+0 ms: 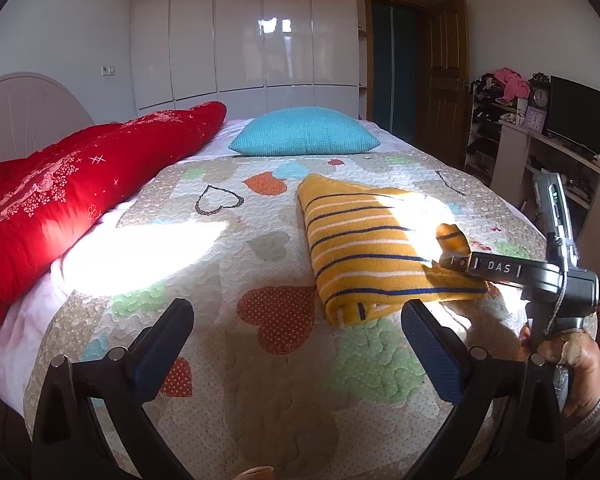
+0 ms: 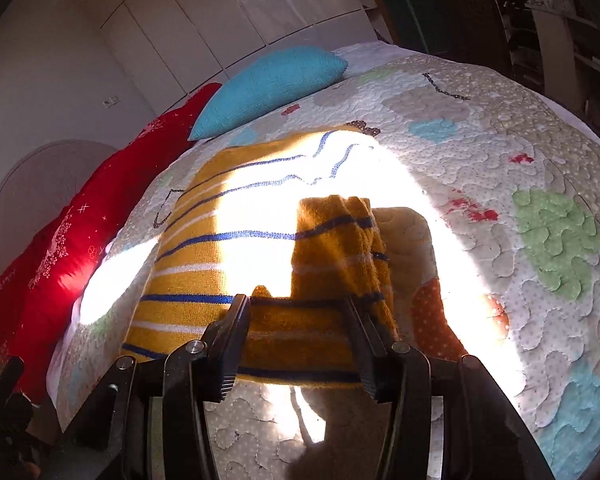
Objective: Fold small clothes
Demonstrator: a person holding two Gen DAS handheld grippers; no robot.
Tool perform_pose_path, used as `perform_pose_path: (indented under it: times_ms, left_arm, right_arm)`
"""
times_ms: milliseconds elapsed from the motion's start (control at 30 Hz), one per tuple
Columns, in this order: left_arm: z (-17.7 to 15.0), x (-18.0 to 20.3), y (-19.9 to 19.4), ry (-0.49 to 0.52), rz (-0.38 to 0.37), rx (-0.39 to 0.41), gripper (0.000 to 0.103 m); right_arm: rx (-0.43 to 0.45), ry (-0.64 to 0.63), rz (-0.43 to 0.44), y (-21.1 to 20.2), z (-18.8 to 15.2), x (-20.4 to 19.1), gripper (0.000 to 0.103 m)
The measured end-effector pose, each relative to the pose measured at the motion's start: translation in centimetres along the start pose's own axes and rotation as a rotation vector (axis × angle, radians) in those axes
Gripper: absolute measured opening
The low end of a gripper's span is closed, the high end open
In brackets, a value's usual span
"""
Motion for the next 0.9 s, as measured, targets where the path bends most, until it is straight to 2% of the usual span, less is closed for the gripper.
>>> perform_pose_path:
  times_ms: [133, 233, 333, 433, 633, 800, 900]
  left_arm:
    - [-0.5, -0.2, 0.6, -0.034, -0.023, -0.017, 0.103]
    - [-0.6, 0.0, 0.4, -0.031, -0.026, -0.013, 0.103]
    - [-0.5, -0.3, 0.1, -0.033, -0.02, -0.011, 0.103]
    - [-0.6, -1.1, 0.0, -0.051, -0.006, -0.016, 0.103]
    - [-1.5, -2.8, 0.7, -0.092, 0.021, -0.052, 0.103]
    - [-2.3, -2.6, 1.6, -0.118, -0.01, -0.086, 0.103]
    - [-2.5, -2.0, 1.9, -0.105, -0.02, -0.101, 0.103]
  right_arm:
    - [0.072, -0.047, 0.01, -2.7, 1.2, -1.6, 0.054]
    - [0.091, -0.105, 0.028, -2.9, 2.0, -4.0, 0.058]
    - [0.053, -0.152, 0.041, -0.8, 1.5, -6.5, 0.058]
    - [-0.033, -0.175, 0.029, 2.1, -0.6, -7.4, 0.058]
    - [-0.023, -0.201, -0.002, 0.7, -2.6, -5.4, 0.058]
    - [0.016, -0.135, -0.046, -1.9, -1.5, -2.0, 0.059]
    - [0.036, -0.103, -0.082, -2.0, -0.9, -0.8, 0.062]
Point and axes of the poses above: each gripper's, at about its wrist camera, not at the fingertips, and y roughly the way its jaws point, x to its right, z to its top, the point moved 7 cm from there along y, roughly the way its jaws point, and after that the axes turned 11 degrees about -z, right-handed, at the moved point
